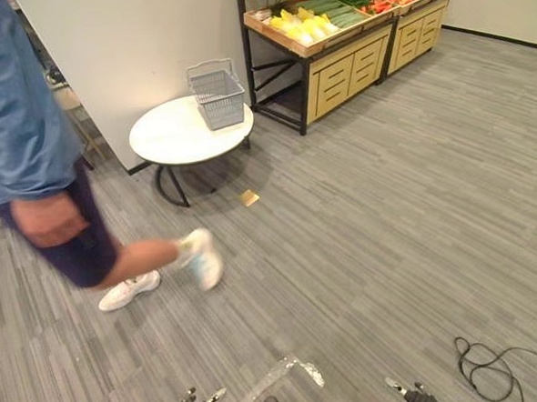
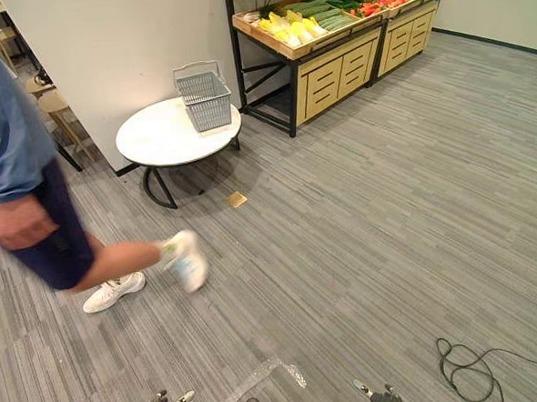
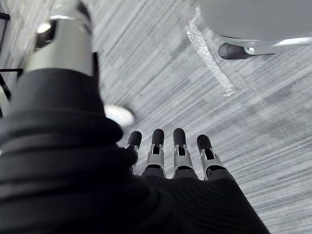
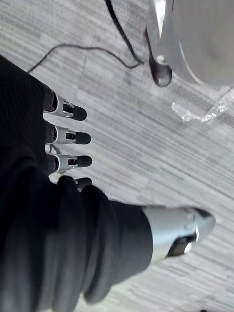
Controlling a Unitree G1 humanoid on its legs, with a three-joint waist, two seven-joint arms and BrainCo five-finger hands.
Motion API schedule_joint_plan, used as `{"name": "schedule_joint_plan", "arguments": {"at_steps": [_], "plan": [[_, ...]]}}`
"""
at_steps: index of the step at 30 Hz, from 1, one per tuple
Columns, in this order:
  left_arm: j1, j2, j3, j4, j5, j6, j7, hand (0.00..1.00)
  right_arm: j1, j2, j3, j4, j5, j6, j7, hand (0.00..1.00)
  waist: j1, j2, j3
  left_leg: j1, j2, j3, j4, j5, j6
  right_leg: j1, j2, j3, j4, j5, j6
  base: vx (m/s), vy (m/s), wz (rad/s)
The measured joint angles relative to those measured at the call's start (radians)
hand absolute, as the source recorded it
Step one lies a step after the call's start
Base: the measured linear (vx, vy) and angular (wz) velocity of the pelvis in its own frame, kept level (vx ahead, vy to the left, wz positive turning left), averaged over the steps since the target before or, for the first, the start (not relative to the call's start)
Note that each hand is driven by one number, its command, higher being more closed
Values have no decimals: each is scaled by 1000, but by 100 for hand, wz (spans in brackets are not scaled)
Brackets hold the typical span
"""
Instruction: Pick vegetable in the basket
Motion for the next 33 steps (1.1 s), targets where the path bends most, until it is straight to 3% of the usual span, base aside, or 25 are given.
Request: {"name": "schedule_joint_plan", "arguments": {"at_steps": [12,18,20,23,25,27,29,30,31,33], "plan": [[11,23,33,-26,1,-18,5,0,-5,-39,1,-48,-46,-2,1,0,-19,27,15,13,-4,3,-20,-2,4,1,-4,3,1,-3,4,-9,-1,-2],[9,22,74,-30,-1,-18,24,0,-8,-40,1,-48,-43,1,-1,0,-19,22,20,-33,-6,19,6,-18,16,-39,-11,-4,6,-18,27,-23,-1,-2],[8,22,75,-47,-2,-17,26,0,-19,-40,1,-50,-43,2,-1,0,-18,14,28,-79,-6,27,83,-62,19,-50,-18,-4,7,-20,32,75,14,-2],[12,17,75,-87,-10,-17,30,0,-31,-43,1,-102,-41,5,-11,0,-4,19,41,-168,8,45,271,-181,26,-57,-20,9,17,-39,52,134,49,-15],[14,12,75,-125,-19,-18,40,0,-35,-45,2,-117,-24,5,-22,0,10,25,40,-211,17,57,365,-255,35,-86,-23,13,73,-83,77,181,104,-17],[20,13,74,-153,-35,-19,41,0,-49,-43,13,-117,-22,8,-22,0,9,26,44,-236,19,59,427,-316,48,-155,-34,8,239,-134,116,174,115,-11],[16,20,60,-164,-41,-19,42,0,-45,-33,31,-160,-20,14,-23,0,5,23,60,-176,0,42,429,-350,70,-294,-61,-20,590,-143,148,309,167,12],[7,21,58,-168,-45,-19,43,0,-41,-32,39,-176,-20,15,-22,0,3,20,69,-153,-7,36,429,-363,77,-320,-62,-23,669,-155,144,426,152,22],[5,22,56,-169,-48,-19,46,0,-35,-33,53,-201,-20,17,-23,0,4,20,78,-108,-9,26,425,-388,81,-356,-59,-34,746,-185,113,439,124,20],[-3,23,52,-170,-50,-18,55,0,-38,-33,69,-238,-21,18,-23,0,-1,30,88,-16,-9,-5,360,-398,82,-430,-48,-99,734,-223,77,538,107,22]]}}
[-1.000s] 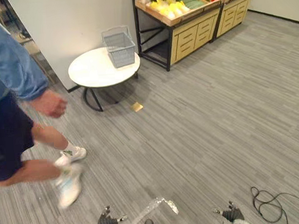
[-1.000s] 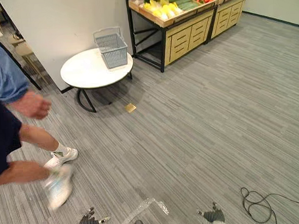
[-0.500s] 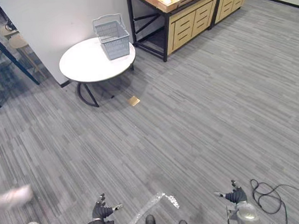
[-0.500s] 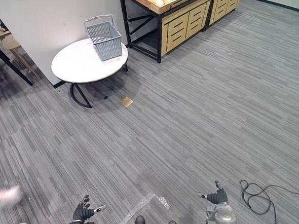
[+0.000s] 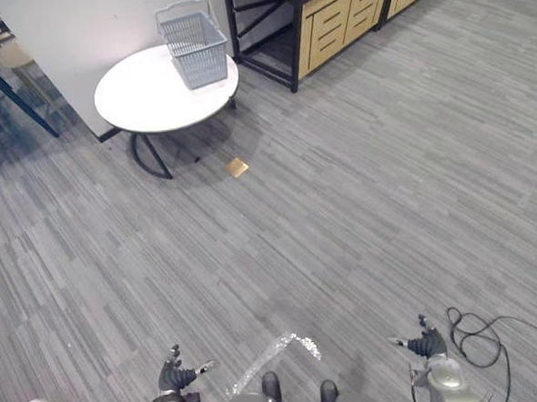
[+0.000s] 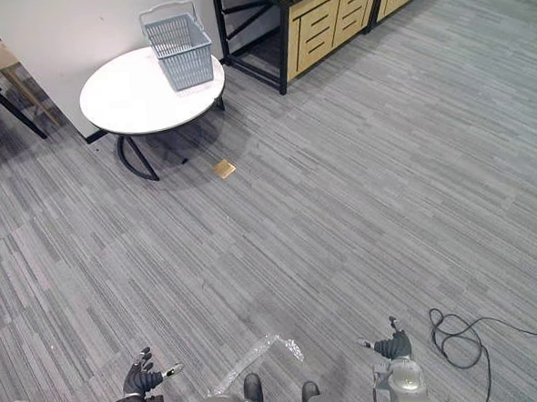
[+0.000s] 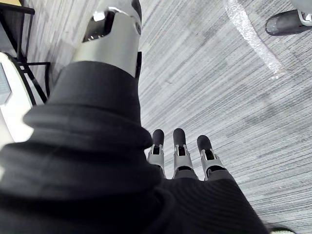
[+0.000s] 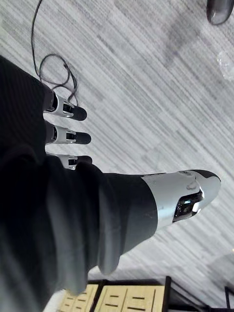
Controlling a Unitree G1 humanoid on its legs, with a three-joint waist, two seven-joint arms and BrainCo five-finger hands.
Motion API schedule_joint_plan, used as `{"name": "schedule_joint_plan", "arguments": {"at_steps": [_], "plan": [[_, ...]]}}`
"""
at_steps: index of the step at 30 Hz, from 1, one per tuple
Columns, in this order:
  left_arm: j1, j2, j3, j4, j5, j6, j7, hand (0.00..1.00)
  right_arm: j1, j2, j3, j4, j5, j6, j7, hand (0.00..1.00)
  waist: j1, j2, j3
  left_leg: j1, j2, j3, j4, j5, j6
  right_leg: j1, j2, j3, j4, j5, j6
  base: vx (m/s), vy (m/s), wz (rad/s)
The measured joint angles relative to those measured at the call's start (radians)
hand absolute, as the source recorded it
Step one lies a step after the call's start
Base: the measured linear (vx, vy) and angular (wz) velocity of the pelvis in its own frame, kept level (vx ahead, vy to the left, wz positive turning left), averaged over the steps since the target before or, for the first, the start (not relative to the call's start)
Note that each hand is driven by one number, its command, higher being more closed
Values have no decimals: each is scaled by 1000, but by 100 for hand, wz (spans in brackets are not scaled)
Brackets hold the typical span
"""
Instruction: Pick vegetable in the basket
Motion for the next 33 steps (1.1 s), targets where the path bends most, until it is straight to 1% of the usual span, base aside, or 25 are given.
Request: {"name": "schedule_joint_plan", "arguments": {"at_steps": [1,3,5,6,7,8,9,11,12,13,15,17,19,21,22,23,24,25,26,27,28,29,30,32,33], "plan": [[-7,0,-1,0,-3,0,6,0,-5,-2,5,-7,0,0,0,0,-5,10,7,25,7,-11,-26,0,0,-27,14,-17,-21,-4,-11,553,44,38],[-55,-3,-1,15,-7,0,7,0,-29,-24,25,-16,-2,-1,1,0,-28,45,42,109,62,-29,-91,11,-22,-104,90,-69,-235,68,-62,511,16,55],[-87,-1,-2,35,-7,0,9,0,-23,-25,30,-39,-3,-1,0,0,-55,27,41,178,62,-58,-110,7,-68,-152,138,-76,-557,305,-110,654,0,65],[-87,-1,-3,36,-6,0,9,0,-12,-24,32,-41,-4,-1,0,0,-58,21,38,201,58,-67,-108,-8,-92,-149,149,-72,-620,379,-139,929,-90,69],[-78,-2,0,40,-6,-1,9,0,21,-23,31,-57,-4,1,0,0,-62,-1,25,249,42,-91,-86,-28,-126,-149,138,-52,-626,535,-207,938,-122,49],[-103,-18,0,55,-6,-1,7,0,4,-32,28,-64,-4,9,1,0,-69,54,40,237,91,-100,-18,-12,-161,-169,154,-90,-512,482,-240,911,-138,49],[-112,-19,1,59,-6,-1,7,0,-4,-26,32,-74,-4,9,1,0,-76,54,42,210,97,-96,46,25,-215,-169,149,-96,-475,437,-243,707,-139,25],[-110,-48,13,66,-6,-1,6,0,-8,-16,65,-119,-4,6,3,0,-66,60,52,87,122,-81,406,297,-231,-52,165,-90,-465,335,-252,647,-150,18],[-100,-59,10,65,-6,-3,5,0,-9,-4,85,-147,-4,-1,2,0,-61,61,57,-3,173,-56,655,292,-222,59,179,-90,-499,299,-244,566,-128,19],[-98,-65,10,63,-5,-3,5,0,-9,2,95,-162,-4,-6,1,0,-55,58,58,-50,206,-31,758,281,-206,117,184,-88,-519,286,-244,675,-155,22],[-84,-91,1,41,-3,-2,5,0,-10,29,108,-235,-3,-37,-1,0,-20,28,67,-220,283,77,905,232,-137,303,183,-57,-626,249,-235,719,-160,3],[-64,-101,-19,28,6,-2,5,0,-14,31,118,-271,-2,-41,-1,0,-7,28,67,-346,293,122,821,215,-116,403,179,-48,-713,237,-217,538,-72,-1],[-54,-100,-46,30,16,-1,5,0,-29,27,117,-268,-3,-36,-4,0,3,24,75,-420,262,155,594,202,-109,474,163,-39,-758,214,-203,512,3,-3],[-43,-98,-62,32,18,-1,5,0,-31,19,129,-271,-3,-35,-17,0,15,15,83,-444,198,134,295,216,-127,520,139,-22,-763,170,-184,583,76,-19],[-35,-97,-64,31,19,-2,6,0,-33,6,145,-283,-6,-35,-20,0,16,20,80,-441,159,100,33,264,-175,556,132,-11,-769,129,-162,563,118,-19],[-33,-97,-65,31,21,-2,6,0,-33,0,149,-293,-9,-35,-21,0,19,27,76,-438,150,87,-46,288,-177,568,132,-3,-771,110,-150,578,143,-28],[-32,-95,-67,32,25,0,6,0,-34,-8,152,-313,-12,-36,-23,0,26,37,71,-442,148,87,-99,336,-156,589,128,4,-769,80,-137,613,208,-34],[-31,-88,-67,32,34,0,7,0,-35,-7,159,-332,-22,-36,-25,0,38,11,63,-440,117,95,-68,421,-93,601,91,19,-746,37,-104,633,216,-29],[-34,-87,-68,31,53,0,6,0,-38,-7,159,-363,-36,-36,-26,0,40,-10,58,-442,87,93,-24,448,-18,586,47,28,-666,-2,-45,653,221,-10],[-40,-86,-68,31,59,1,6,0,-45,-2,159,-376,-45,-36,-28,0,37,-24,59,-441,66,100,14,419,-3,568,18,29,-592,-15,-24,713,223,10],[-41,-86,-70,29,78,-1,6,0,-59,-1,159,-394,-55,-36,-38,0,38,-37,55,-418,40,112,56,354,14,516,-21,33,-407,-12,-9,852,263,20],[-38,-78,-70,30,90,-1,6,0,-84,1,169,-397,-80,-37,-40,0,38,-52,54,-367,8,113,72,303,26,455,-59,34,-183,46,47,849,255,20],[-38,-71,-71,30,93,-1,6,0,-103,1,179,-398,-95,-37,-41,0,37,-55,55,-332,-7,107,70,275,31,414,-79,32,-64,84,56,662,177,18],[-42,-48,-80,29,93,0,11,0,-187,-2,240,-400,-146,-38,-42,0,37,-54,56,-183,-25,89,32,208,40,283,-119,11,249,47,-31,605,109,9],[-42,-45,-82,29,93,0,13,0,-203,-2,259,-405,-162,-39,-42,0,36,-52,57,-138,-24,80,9,202,40,257,-119,-4,274,34,-53,548,43,15]]}}
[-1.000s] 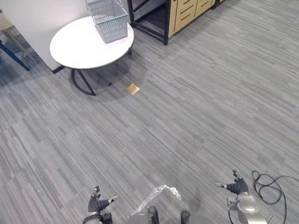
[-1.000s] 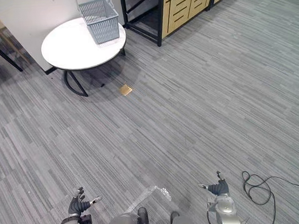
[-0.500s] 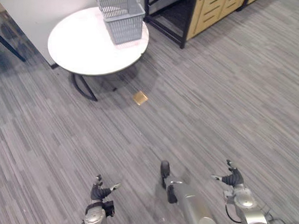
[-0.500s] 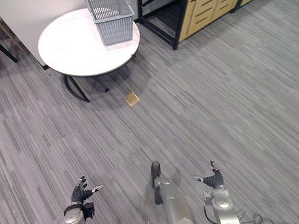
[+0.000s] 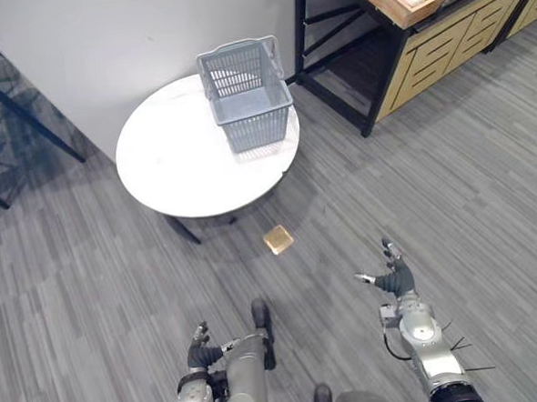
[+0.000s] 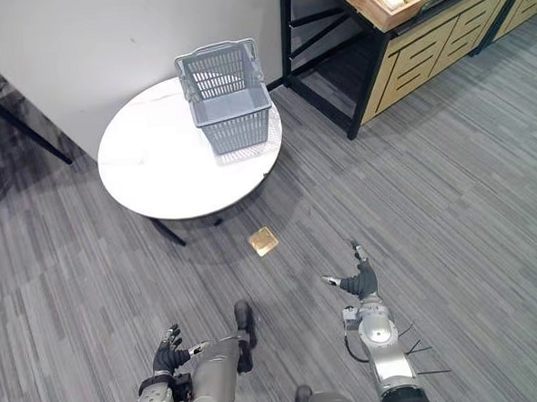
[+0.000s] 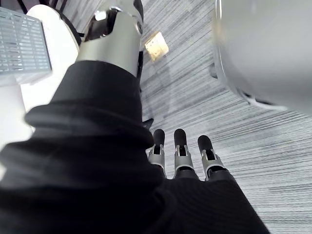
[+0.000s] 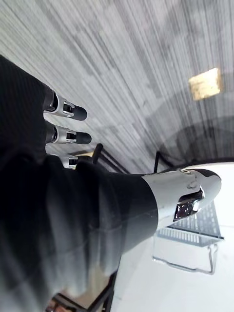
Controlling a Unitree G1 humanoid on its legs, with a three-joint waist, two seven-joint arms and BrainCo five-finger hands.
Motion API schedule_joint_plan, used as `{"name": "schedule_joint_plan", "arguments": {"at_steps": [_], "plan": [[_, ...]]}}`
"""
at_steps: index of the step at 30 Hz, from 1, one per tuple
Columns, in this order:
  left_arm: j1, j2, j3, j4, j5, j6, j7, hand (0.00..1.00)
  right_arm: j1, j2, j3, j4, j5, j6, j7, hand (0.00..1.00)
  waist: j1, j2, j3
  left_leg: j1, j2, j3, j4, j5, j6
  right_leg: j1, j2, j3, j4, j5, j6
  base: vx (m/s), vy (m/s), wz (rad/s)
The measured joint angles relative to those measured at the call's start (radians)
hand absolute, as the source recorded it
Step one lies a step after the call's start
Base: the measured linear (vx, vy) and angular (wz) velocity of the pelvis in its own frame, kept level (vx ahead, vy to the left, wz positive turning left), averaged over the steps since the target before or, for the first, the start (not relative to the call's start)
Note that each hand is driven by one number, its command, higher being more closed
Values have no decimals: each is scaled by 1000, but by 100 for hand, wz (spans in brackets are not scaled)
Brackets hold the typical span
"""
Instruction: Pick vegetable in the basket
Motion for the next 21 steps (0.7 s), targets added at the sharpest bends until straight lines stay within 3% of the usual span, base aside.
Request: {"name": "schedule_joint_plan", "arguments": {"at_steps": [2,5,6,7,8,9,12,13,14,15,16,18,21], "plan": [[-14,22,-6,0,0,-1,8,0,-42,-11,47,-41,-45,-8,-2,0,-3,4,2,118,16,-33,-75,-2,0,-96,13,-52,-46,-32,-35,545,-29,29],[-35,32,-27,1,1,-1,18,0,-129,-46,107,-47,-101,-20,-6,0,-8,25,15,208,72,-51,-104,-10,-14,-221,57,-112,-305,-35,-25,436,-105,31],[-36,38,-36,2,1,-2,19,0,-161,-60,134,-47,-122,-21,-8,0,-17,26,16,234,96,-61,-96,-25,-38,-237,90,-103,-511,41,-12,576,-197,61],[-32,51,-54,5,2,-2,19,0,-183,-73,159,-54,-136,-21,-14,0,-29,11,8,251,100,-80,-67,-69,-107,-233,105,-53,-731,175,-15,574,-226,73],[-28,60,-69,5,3,-2,18,0,-184,-79,166,-62,-146,-21,-17,0,-29,-3,2,259,92,-94,-50,-101,-133,-222,105,-13,-821,272,-14,585,-282,78],[-38,32,-82,37,8,0,16,0,-197,-116,183,-57,-166,-14,-18,0,-18,49,1,283,149,-136,-11,-157,-161,-211,143,-4,-758,384,-62,388,-203,48],[-37,27,-105,51,34,-3,13,0,-200,-144,193,-74,-169,-13,-17,0,-36,73,-5,252,177,-183,43,-122,-201,-206,133,-60,-693,289,-83,394,-210,77],[-44,17,-107,61,43,-2,13,0,-201,-158,194,-82,-169,-13,-17,0,-42,83,-1,211,195,-215,140,-102,-234,-171,126,-106,-690,255,-92,681,-424,139],[-19,-2,-136,78,60,-1,11,0,-257,-174,284,-85,-167,-28,-16,0,-22,101,0,51,248,-126,385,-71,-208,51,136,-173,-857,234,-97,643,-386,118],[-8,-3,-137,78,60,-1,11,0,-268,-175,306,-85,-168,-37,-14,0,-19,120,-11,17,249,-120,314,-67,-208,56,150,-172,-879,239,-94,478,-227,68],[1,-2,-137,78,60,0,11,0,-269,-176,316,-84,-172,-37,-8,0,-18,140,-15,-3,249,-107,221,-12,-184,56,169,-171,-884,242,-91,127,24,-18],[11,7,-136,79,59,1,11,0,-268,-171,321,-62,-177,-35,4,0,-9,133,-17,12,249,-99,163,-18,-182,57,171,-160,-900,257,-77,125,53,-5],[6,11,-136,77,60,-1,1,0,-356,-195,323,54,-208,-33,6,0,-2,134,-18,95,217,-98,-63,1,-193,54,166,-160,-974,306,-63,54,92,3]]}}
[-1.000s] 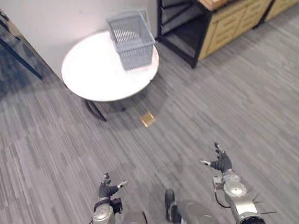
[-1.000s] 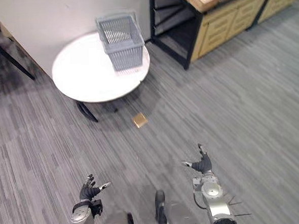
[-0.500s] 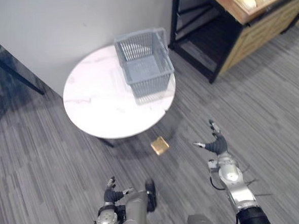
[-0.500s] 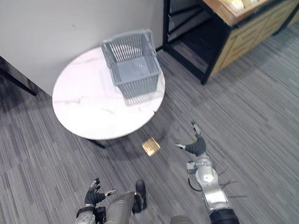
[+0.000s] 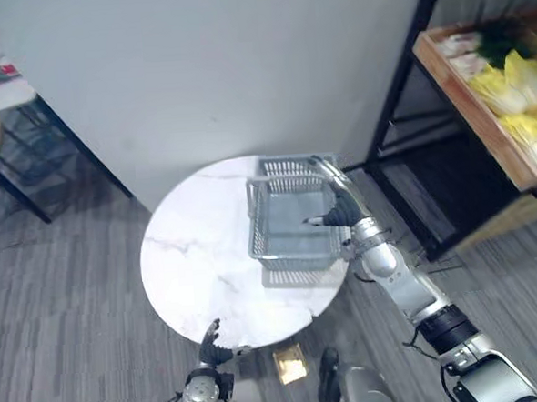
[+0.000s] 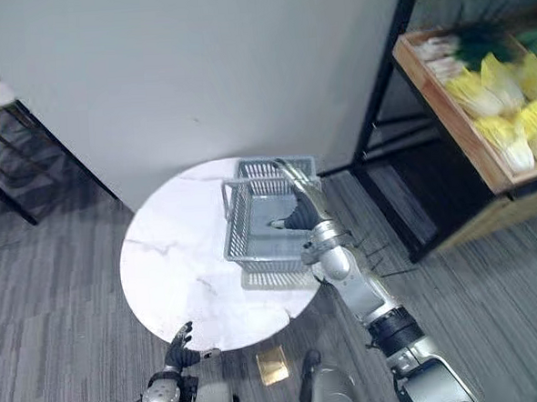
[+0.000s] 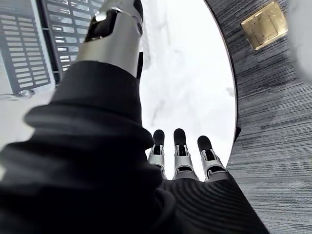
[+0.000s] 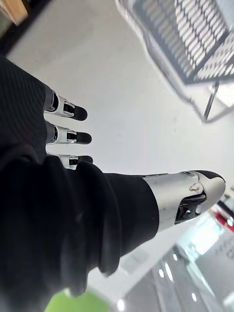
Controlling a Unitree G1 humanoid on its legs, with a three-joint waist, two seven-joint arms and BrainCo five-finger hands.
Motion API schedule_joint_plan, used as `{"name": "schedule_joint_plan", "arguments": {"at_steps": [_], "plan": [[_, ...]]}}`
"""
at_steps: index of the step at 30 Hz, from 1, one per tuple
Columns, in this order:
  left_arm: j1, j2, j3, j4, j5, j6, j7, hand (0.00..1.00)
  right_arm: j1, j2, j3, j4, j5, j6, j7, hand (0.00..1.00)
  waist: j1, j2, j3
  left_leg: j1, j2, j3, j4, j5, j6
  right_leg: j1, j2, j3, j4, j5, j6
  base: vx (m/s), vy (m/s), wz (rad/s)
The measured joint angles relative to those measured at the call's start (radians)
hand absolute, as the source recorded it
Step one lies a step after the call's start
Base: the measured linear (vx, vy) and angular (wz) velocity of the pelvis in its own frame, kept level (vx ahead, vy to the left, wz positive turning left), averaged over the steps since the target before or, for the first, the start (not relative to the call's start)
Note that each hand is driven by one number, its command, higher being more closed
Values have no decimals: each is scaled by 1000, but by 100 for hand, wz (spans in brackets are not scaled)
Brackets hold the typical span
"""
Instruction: Pick vegetable in the basket
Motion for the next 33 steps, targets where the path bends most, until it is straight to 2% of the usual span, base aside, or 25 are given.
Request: {"name": "schedule_joint_plan", "arguments": {"at_steps": [5,7,8,14,20,21,22,23,24,26,30,33], "plan": [[-3,31,0,0,0,-1,-7,0,-198,-37,66,160,-33,4,0,0,8,3,3,-41,-35,1,-61,35,21,-59,-22,20,-21,36,9,-56,71,-1],[-29,49,1,0,0,-3,-5,0,-293,-52,76,242,-41,7,-1,0,23,6,8,-82,-50,4,-65,50,28,-102,-31,28,-24,55,8,-90,26,-5],[-52,52,3,-3,-2,-6,-1,0,-346,-68,76,297,-47,16,-1,0,31,13,29,-91,-57,2,-73,56,33,-110,-37,28,-26,63,10,-84,11,2],[-104,59,43,-30,-26,-40,35,0,-529,-107,57,541,-47,54,-5,0,33,33,113,-175,-76,-13,-77,85,41,-172,-44,26,-62,108,13,-100,12,6],[-125,57,50,-33,-65,-44,40,0,-613,-163,4,727,-78,83,-30,0,34,56,155,-224,-80,-56,-78,106,36,-201,-44,-4,-81,120,11,11,17,18],[-132,55,50,-33,-74,-44,39,0,-640,-179,-14,755,-84,87,-29,100,37,67,163,-226,-80,-61,-79,109,35,-202,-44,-5,-83,120,10,46,30,13],[-136,53,50,-34,-79,-46,39,0,-657,-191,-17,779,-89,91,-28,100,40,77,167,-227,-80,-62,-80,109,35,-202,-44,-5,-85,120,10,35,48,10],[-144,45,50,-36,-93,-52,39,0,-669,-214,-26,798,-97,96,-32,100,56,96,176,-236,-83,-65,-88,114,37,-202,-44,-6,-90,122,10,12,34,5],[-146,43,50,-36,-96,-53,39,0,-669,-220,-29,798,-99,97,-36,100,57,99,177,-238,-84,-66,-89,116,38,-204,-45,-6,-91,122,10,-3,39,13],[-152,37,50,-46,-113,-63,38,0,-692,-261,-45,798,-107,99,-50,100,51,124,189,-248,-96,-92,-124,143,40,-217,-55,-27,-93,123,11,-2,35,27],[-148,33,49,-47,-138,-69,36,0,-692,-287,-53,805,-104,98,-51,100,55,130,192,-239,-98,-110,-149,160,38,-217,-56,-30,-94,123,12,10,28,15],[-149,32,38,-44,-139,-68,35,0,-682,-290,-60,795,-58,95,-51,100,55,130,192,-235,-98,-111,-148,161,36,-217,-55,-25,-94,125,9,-4,5,-1]]}}
